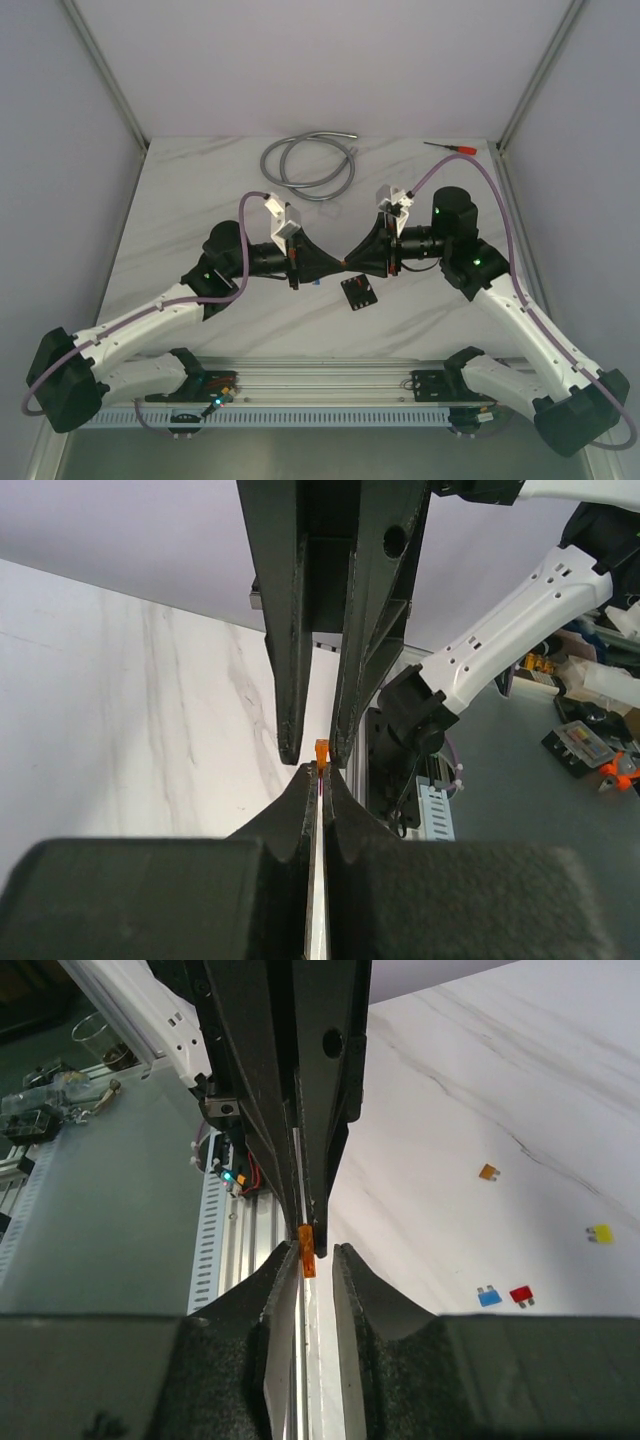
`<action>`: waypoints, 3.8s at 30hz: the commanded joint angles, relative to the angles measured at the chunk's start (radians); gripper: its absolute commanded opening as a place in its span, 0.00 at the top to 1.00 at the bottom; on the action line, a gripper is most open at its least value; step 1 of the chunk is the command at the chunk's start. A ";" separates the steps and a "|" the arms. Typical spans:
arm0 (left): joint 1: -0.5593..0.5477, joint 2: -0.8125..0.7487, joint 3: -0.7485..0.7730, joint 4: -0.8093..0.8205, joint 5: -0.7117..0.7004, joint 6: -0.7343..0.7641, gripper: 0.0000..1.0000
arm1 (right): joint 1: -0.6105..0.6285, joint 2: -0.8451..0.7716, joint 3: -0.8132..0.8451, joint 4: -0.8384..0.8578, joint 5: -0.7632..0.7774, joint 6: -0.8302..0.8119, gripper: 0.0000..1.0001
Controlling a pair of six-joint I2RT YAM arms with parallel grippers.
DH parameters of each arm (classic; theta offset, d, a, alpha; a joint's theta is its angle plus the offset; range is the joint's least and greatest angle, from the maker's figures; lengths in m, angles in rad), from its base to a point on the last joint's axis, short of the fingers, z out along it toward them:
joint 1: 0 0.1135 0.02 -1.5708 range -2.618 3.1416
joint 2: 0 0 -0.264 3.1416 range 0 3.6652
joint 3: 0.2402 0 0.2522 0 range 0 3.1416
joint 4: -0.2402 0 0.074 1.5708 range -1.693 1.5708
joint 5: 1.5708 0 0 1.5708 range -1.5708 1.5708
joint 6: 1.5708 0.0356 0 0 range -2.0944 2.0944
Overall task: Snap on the fuse box
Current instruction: Pick up the fuse from the center of the board, then install the fuse at the fuse box base.
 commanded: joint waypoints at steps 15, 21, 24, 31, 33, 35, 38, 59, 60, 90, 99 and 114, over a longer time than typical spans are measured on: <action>0.004 0.004 0.002 0.030 -0.062 -0.028 0.77 | -0.003 -0.007 0.020 -0.040 0.045 -0.040 1.00; 0.033 -0.029 -0.061 -0.023 -0.261 -0.078 0.55 | 0.003 0.023 -0.022 -0.115 0.290 -0.022 1.00; 0.076 -0.040 -0.100 -0.055 -0.354 -0.137 0.40 | 0.023 0.062 -0.033 -0.165 0.441 -0.009 1.00; 0.151 -0.065 -0.171 -0.154 -0.561 -0.249 0.12 | 0.121 0.129 -0.105 -0.173 0.773 0.037 1.00; 0.159 -0.080 -0.189 -0.175 -0.605 -0.272 0.08 | 0.148 0.150 -0.122 -0.165 0.852 0.055 1.00; 0.169 -0.091 -0.199 -0.213 -0.655 -0.294 0.05 | 0.168 0.172 -0.139 -0.154 0.906 0.078 1.00; 0.185 -0.096 -0.201 -0.269 -0.702 -0.309 0.00 | 0.200 0.192 -0.169 -0.121 0.982 0.112 1.00; 0.257 -0.009 -0.193 -0.412 -0.776 -0.409 0.00 | 0.363 0.370 -0.222 0.008 1.317 0.251 1.00; 0.256 -0.009 -0.193 -0.411 -0.777 -0.410 0.00 | 0.365 0.371 -0.225 0.014 1.322 0.254 1.00; 0.267 -0.017 -0.193 -0.428 -0.779 -0.419 0.00 | 0.376 0.448 -0.246 0.068 1.353 0.309 1.00; 0.268 -0.022 -0.194 -0.430 -0.777 -0.420 0.00 | 0.375 0.462 -0.247 0.059 1.366 0.325 1.00; 0.268 -0.014 -0.192 -0.430 -0.777 -0.423 0.00 | 0.376 0.449 -0.225 0.047 1.363 0.309 0.80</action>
